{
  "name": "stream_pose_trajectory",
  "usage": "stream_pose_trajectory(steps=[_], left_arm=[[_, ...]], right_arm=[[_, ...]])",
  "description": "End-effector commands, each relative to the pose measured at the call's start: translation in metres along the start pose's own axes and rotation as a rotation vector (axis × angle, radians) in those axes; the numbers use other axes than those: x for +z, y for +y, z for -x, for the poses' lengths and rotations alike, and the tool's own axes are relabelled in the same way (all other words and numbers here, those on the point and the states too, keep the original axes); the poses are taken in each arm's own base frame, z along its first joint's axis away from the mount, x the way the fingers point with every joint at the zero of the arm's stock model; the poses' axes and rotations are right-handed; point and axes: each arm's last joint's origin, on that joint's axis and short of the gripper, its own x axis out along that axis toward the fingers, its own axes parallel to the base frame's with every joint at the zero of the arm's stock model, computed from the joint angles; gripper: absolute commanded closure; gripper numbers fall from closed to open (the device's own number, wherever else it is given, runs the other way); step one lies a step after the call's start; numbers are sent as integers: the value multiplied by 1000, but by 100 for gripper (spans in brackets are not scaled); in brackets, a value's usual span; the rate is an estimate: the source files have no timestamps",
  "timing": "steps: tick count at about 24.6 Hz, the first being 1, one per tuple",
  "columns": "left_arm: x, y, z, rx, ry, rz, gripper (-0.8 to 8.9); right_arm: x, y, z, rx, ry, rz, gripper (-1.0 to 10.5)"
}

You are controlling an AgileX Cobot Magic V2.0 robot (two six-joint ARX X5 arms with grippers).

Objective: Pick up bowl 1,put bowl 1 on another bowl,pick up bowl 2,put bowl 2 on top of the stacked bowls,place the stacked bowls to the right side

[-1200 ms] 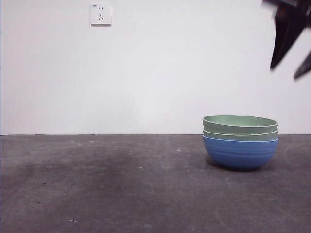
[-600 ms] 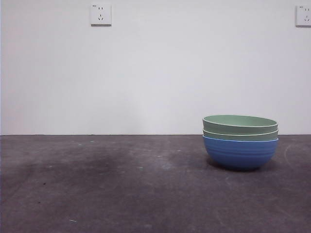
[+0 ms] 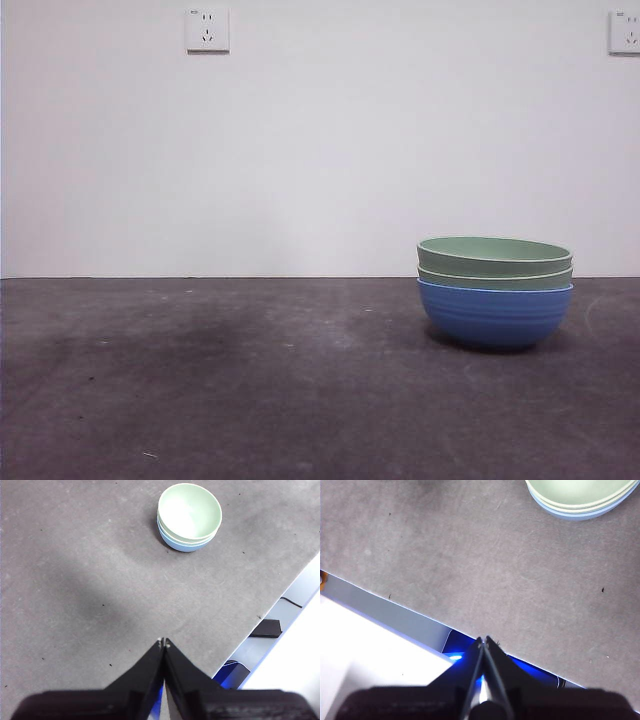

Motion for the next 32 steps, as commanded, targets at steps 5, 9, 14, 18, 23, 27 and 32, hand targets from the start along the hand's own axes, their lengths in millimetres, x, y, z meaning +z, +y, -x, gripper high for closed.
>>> stream_pose_trajectory(steps=[5, 9, 14, 18, 23, 27, 32], left_arm=[[0, 14, 32, 133, -299, -121, 817], [-36, 31, 42, 310, -755, -183, 817], [-104, 44, 9, 621, -928, -153, 817], [-144, 49, -22, 704, -889, -103, 817], [-188, 53, -62, 739, -811, -52, 817], [-212, 56, -85, 744, -763, -28, 817], [-231, 57, -104, 747, -732, -9, 817]], right_arm=[[-1, 0, -2, -5, 3, 1, 945], [-1, 0, -2, -5, 3, 1, 945], [-1, 0, -2, -5, 3, 1, 945], [-1, 0, -2, -5, 3, 1, 945], [-1, 0, -2, -5, 3, 1, 945], [-1, 0, -2, -5, 3, 1, 945], [-1, 0, -2, -5, 3, 1, 945]])
